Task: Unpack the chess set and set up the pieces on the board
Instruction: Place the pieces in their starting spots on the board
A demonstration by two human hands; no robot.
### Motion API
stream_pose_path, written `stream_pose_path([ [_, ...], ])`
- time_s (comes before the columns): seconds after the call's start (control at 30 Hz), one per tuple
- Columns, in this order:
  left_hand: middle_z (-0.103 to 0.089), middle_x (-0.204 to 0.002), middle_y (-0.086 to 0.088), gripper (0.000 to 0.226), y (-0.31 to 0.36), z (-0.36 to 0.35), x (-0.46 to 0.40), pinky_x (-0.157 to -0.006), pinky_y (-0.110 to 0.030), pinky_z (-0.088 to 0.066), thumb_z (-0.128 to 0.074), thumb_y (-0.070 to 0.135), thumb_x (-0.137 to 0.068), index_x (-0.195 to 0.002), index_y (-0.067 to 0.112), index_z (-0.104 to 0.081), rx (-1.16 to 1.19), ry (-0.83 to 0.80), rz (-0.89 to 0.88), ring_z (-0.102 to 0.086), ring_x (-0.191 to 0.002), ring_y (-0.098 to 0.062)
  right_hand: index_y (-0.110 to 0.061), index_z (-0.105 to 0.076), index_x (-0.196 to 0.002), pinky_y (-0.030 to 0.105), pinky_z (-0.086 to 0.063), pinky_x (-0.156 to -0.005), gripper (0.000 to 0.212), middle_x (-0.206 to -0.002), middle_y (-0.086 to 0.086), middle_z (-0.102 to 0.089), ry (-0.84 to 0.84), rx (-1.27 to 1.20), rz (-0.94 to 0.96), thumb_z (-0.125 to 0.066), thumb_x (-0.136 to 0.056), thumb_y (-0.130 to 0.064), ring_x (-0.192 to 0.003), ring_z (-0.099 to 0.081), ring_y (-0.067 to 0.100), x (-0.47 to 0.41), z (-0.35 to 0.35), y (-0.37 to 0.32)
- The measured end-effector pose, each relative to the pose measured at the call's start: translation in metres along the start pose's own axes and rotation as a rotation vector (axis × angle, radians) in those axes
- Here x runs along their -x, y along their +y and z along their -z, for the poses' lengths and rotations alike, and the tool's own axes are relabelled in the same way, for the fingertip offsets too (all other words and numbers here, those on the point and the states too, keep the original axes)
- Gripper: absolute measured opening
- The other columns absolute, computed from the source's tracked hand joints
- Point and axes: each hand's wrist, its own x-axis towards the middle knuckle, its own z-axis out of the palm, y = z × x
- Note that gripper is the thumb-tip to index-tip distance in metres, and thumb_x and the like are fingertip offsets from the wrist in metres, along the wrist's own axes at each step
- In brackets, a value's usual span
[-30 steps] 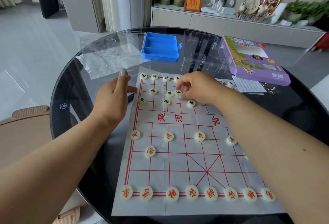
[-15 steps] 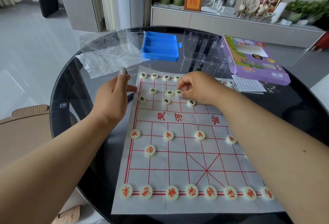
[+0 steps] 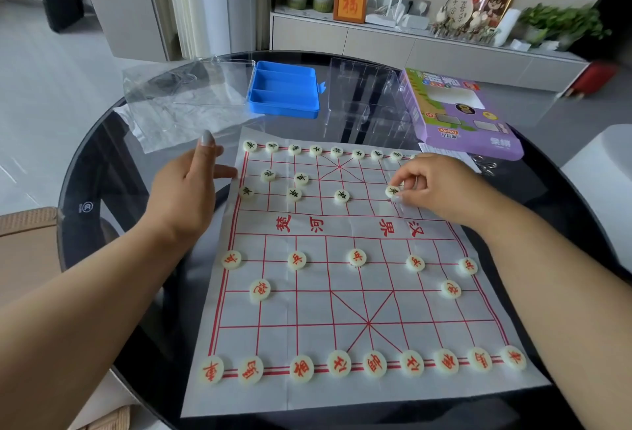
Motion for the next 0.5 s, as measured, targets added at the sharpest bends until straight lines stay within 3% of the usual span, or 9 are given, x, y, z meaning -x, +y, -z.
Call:
stream_pose_path([
  [0.23, -0.066, -0.114, 0.000, 0.065, 0.000, 0.000, 0.000, -0.092, -0.024, -0.020, -0.014, 0.057, -0.096, -0.131, 0.019, -0.053, 0.006, 0.005, 0.017, -0.040, -0.106, -0.004, -0.024, -0.069, -0.102, 0.024, -0.045, -0.068, 0.025, -0.081, -0.009, -0.057, -0.010, 0.015, -0.005, -0.075, -0.079, -0.021, -0.068, -0.051, 0.007, 0.003, -0.006, 0.003],
  [0.37, -0.066, -0.115, 0.000, 0.065, 0.002, 0.000, 0.000, -0.090, -0.024, -0.022, -0.014, 0.056, -0.096, -0.130, 0.018, -0.053, 0.012, 0.005, 0.025, -0.040, -0.105, -0.004, -0.028, -0.067, -0.105, 0.022, -0.041, -0.067, 0.027, -0.085, -0.008, -0.052, 0.085, -0.018, 0.087, -0.074, -0.080, -0.023, -0.068, -0.048, 0.004, -0.010, -0.002, -0.020],
  [0.5, -0.066, -0.116, -0.001, 0.064, 0.002, 0.001, 0.000, -0.091, -0.025, -0.023, -0.014, 0.056, -0.096, -0.130, 0.019, -0.053, 0.016, 0.001, 0.028, -0.040, -0.105, -0.003, -0.027, -0.069, -0.104, 0.021, -0.037, -0.070, 0.022, -0.086, -0.007, -0.053, 0.069, -0.009, 0.205, -0.071, -0.082, -0.025, -0.073, -0.049, 0.007, -0.037, -0.020, -0.059],
])
